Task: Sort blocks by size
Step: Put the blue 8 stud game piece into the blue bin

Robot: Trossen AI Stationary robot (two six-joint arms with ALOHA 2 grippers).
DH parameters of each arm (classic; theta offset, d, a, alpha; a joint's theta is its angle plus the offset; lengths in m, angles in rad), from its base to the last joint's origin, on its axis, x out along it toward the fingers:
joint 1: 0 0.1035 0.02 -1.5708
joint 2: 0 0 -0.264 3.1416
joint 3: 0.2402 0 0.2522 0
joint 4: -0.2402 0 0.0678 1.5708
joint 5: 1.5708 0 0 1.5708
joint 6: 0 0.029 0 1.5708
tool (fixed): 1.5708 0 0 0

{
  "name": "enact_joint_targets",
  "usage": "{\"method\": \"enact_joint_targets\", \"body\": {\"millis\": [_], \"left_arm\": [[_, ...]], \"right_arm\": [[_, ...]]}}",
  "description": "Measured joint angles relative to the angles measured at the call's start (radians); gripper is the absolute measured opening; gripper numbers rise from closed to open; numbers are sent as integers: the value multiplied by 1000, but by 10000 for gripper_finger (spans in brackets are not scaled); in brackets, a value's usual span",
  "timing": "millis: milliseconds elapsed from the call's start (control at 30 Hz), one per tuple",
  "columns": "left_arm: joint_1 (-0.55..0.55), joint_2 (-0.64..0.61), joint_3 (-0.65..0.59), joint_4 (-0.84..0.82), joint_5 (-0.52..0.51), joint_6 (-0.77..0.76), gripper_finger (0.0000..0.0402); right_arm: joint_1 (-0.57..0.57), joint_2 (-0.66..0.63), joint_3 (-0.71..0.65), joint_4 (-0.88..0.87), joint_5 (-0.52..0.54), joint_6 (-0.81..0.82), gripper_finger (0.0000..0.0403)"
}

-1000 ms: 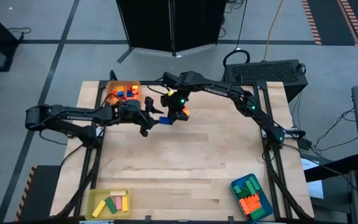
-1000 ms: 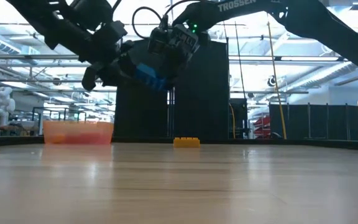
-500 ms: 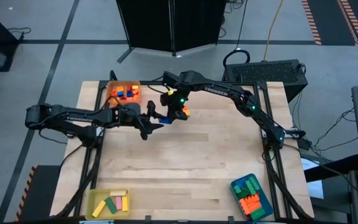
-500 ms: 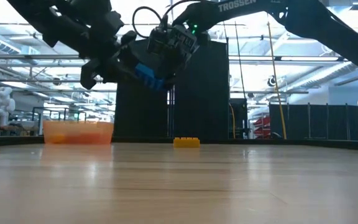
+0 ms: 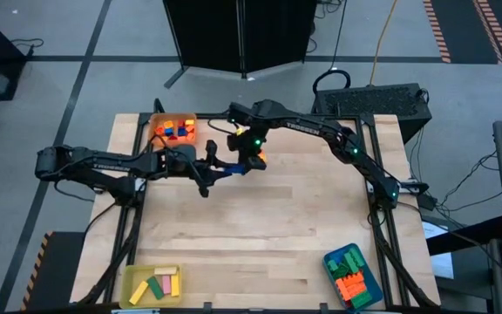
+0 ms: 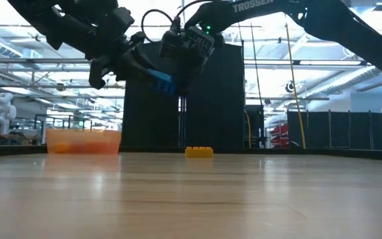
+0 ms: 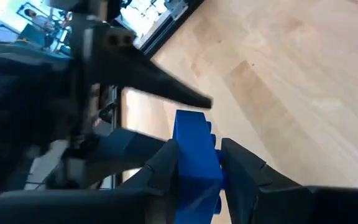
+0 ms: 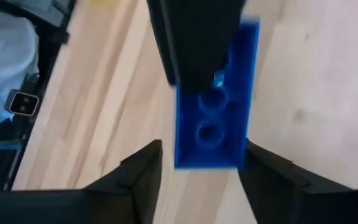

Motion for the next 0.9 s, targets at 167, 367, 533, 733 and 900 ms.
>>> {"method": "enact_joint_targets", "body": {"millis": [167,367,533,733,900], "left_arm": [[-21,0,0,18,22,-50,86],[-64,53,0,152,52,-156,86],[-94,213,1,362,83,-259,86],[-142,401,98,573,102,-404,86],[-179,539,248,545,103,-498,86]], "right_arm": [[-12,-40,0,-177,121,14,226],[-5,-165,-1,-316,203,81,232],[26,-346,-1,-316,377,179,227],[64,-512,0,-254,543,345,226],[111,-564,0,-300,727,485,226]]}}
